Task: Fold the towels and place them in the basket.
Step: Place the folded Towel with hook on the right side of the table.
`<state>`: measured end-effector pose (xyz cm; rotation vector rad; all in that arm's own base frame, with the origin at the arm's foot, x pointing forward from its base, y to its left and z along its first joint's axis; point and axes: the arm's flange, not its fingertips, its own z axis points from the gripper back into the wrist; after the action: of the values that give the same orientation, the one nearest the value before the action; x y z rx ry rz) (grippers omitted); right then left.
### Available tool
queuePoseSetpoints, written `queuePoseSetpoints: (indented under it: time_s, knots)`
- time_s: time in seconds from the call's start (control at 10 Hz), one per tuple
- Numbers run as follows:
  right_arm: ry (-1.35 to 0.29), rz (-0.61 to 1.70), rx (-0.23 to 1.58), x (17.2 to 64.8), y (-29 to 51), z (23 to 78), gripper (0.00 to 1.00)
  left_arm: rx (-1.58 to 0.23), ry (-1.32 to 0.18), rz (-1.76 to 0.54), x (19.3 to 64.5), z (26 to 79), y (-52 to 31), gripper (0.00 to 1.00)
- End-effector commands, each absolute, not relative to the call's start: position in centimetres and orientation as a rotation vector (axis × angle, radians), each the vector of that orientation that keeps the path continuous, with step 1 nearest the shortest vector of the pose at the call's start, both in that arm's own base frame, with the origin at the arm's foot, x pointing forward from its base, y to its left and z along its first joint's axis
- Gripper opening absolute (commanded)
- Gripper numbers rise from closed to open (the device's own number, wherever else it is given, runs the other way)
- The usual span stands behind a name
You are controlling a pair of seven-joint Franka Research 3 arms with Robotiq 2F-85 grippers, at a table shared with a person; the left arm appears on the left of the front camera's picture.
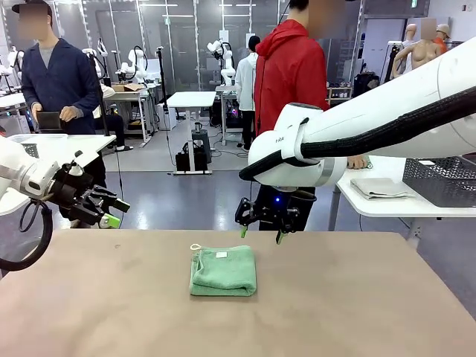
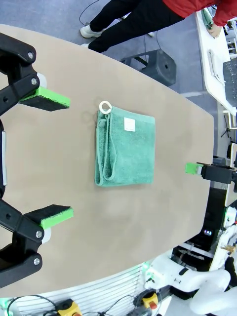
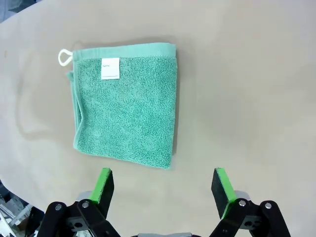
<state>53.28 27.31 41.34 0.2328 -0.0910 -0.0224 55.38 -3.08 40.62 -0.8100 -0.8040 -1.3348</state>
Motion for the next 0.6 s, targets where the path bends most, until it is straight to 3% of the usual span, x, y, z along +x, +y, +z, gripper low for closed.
queuePoseSetpoints:
  time_s: [0.0,0.5]
  knots:
    - [-0.094,-0.017,0.224,53.34,27.21,41.41,1.00,-0.809,-0.813,-1.334,55.28,40.82,-3.10,0.96]
    - [-0.094,-0.017,0.224,53.34,27.21,41.41,1.00,-0.809,-0.813,-1.334,55.28,40.82,-3.10,0.96]
